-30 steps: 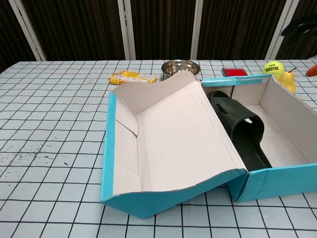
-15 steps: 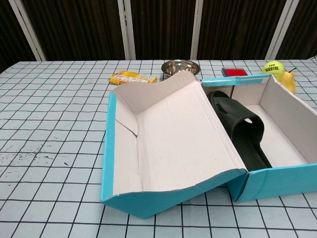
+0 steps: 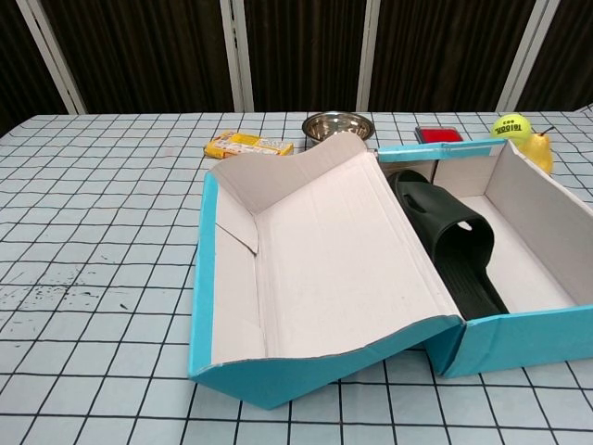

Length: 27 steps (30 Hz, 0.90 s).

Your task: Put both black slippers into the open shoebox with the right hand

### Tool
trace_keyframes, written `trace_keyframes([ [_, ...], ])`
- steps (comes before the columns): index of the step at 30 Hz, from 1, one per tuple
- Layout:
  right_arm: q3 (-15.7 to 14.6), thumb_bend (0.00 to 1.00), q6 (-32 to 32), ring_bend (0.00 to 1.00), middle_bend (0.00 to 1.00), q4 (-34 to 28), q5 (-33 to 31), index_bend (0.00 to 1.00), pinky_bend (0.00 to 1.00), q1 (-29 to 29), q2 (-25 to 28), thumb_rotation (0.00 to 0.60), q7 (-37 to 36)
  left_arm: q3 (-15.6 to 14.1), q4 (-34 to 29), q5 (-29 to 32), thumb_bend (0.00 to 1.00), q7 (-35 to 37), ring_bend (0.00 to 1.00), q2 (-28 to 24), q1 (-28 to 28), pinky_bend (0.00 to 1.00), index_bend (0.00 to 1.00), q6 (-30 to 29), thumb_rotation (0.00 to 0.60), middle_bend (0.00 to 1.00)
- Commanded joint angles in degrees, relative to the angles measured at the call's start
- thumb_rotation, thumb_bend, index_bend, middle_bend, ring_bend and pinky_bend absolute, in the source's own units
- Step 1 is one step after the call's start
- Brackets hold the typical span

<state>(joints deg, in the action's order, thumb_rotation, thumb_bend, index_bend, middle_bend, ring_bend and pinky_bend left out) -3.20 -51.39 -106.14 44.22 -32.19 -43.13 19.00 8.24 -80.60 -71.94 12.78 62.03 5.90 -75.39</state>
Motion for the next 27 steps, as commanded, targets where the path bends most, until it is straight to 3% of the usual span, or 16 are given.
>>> trace_keyframes([
  [1, -1.29, 0.18, -2.77, 0.01, 0.13, -2.17, 6.91, 0.09, 0.00, 4.65, 1.32, 0.600, -3.49, -0.02, 0.15, -0.01, 0.33, 0.01, 0.00, 0.06, 0.07, 0.07, 0.01, 0.13, 0.600, 0.00],
  [6, -2.76, 0.18, -7.49, 0.01, 0.13, -2.08, 8.83, 0.09, 0.00, 9.41, -0.48, 0.600, -4.43, -0.12, 0.24, 0.07, 0.33, -0.93, 0.00, 0.41, 0.34, 0.07, 0.01, 0.51, 0.600, 0.00],
  [14, -3.48, 0.18, -13.01, 0.01, 0.13, 3.57, 14.58, 0.09, 0.00, 15.82, -6.69, 0.600, -8.59, -0.18, -0.58, 0.22, 0.33, -2.96, 0.00, 0.78, 0.56, 0.07, 0.01, 0.40, 0.600, 0.00],
  [27, -2.90, 0.18, -13.31, 0.01, 0.13, 11.01, 18.35, 0.09, 0.00, 19.40, -13.47, 0.600, -11.09, -0.27, -1.01, 0.31, 0.33, -4.19, 0.00, 1.00, 0.74, 0.07, 0.01, 0.46, 0.600, 0.00],
])
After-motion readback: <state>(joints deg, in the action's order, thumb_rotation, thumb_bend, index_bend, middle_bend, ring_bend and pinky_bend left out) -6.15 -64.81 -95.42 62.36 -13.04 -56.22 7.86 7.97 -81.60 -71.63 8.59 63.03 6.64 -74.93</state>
